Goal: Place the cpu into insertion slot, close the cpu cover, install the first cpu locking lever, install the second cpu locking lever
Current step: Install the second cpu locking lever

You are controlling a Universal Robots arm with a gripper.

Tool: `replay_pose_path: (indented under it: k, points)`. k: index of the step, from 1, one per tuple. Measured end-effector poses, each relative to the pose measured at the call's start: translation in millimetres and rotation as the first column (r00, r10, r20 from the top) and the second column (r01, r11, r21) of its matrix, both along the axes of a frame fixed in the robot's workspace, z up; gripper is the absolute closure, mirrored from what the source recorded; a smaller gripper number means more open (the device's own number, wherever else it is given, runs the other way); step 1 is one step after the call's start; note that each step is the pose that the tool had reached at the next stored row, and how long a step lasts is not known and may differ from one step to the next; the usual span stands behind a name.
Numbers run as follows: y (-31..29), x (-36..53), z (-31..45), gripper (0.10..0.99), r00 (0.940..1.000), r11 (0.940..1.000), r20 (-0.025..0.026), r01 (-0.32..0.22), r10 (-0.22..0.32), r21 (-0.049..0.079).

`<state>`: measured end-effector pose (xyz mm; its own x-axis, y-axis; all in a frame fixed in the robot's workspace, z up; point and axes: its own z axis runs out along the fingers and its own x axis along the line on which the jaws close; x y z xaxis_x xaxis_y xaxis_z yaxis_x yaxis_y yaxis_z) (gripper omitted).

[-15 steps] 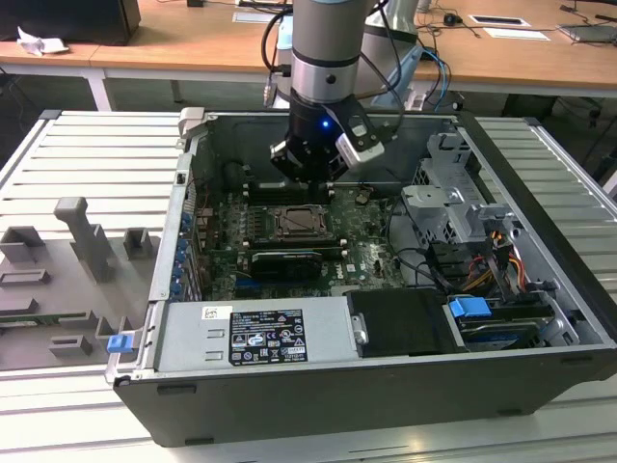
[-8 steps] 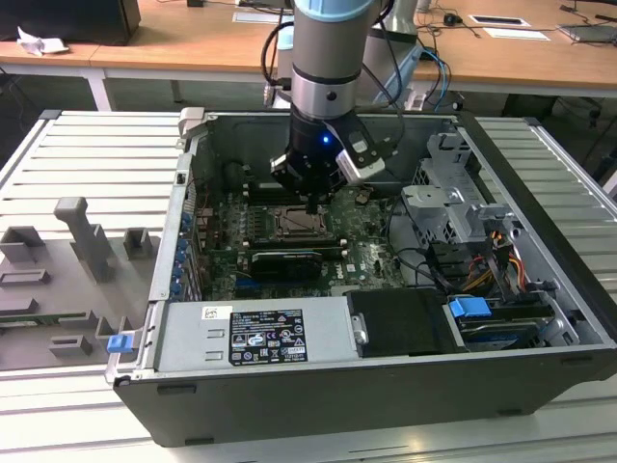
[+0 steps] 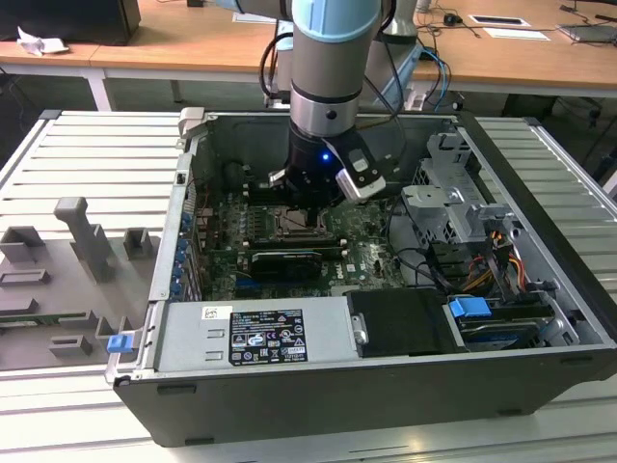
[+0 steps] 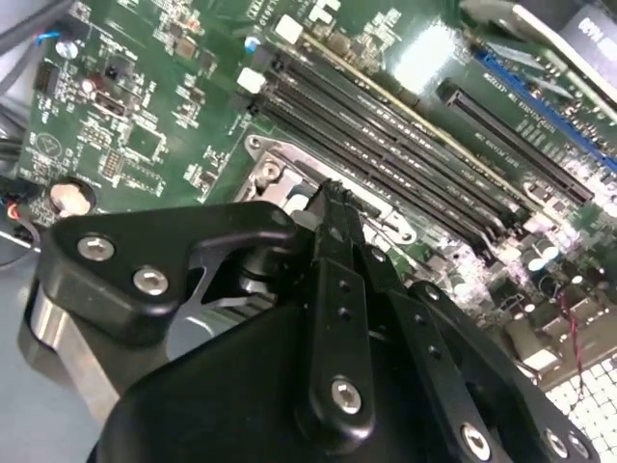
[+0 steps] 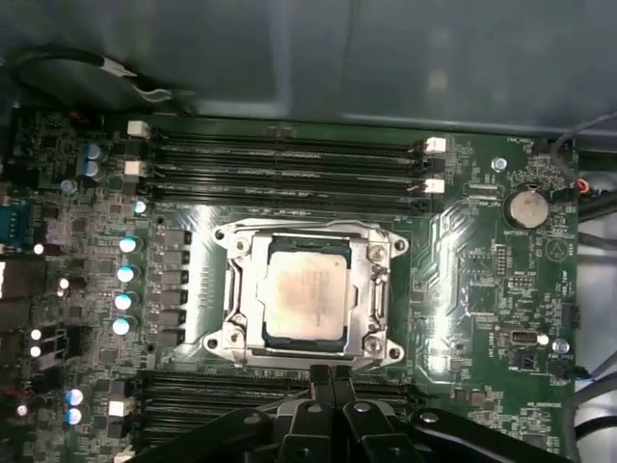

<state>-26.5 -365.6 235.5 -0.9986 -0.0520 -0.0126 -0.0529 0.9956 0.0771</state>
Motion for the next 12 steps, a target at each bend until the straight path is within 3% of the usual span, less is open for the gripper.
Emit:
replay_pose_path:
  k: [5,10,11,12]
  points:
    - [-4.5,-18.8,-1.7,0.98,1.0,1.0,-0.0002,0.0,0.0,0.009]
    - [-5.5,-24.0,-10.9,0.98,1.0,0.9999,-0.0001,0.0,0.0,0.01]
    - [-6.3,-24.2,-12.2,0.98,1.0,0.9999,-0.0001,0.0,0.0,0.014]
    - [-8.2,-25.0,-12.4,0.98,1.0,0.9996,0.0,0.0,0.0,0.029]
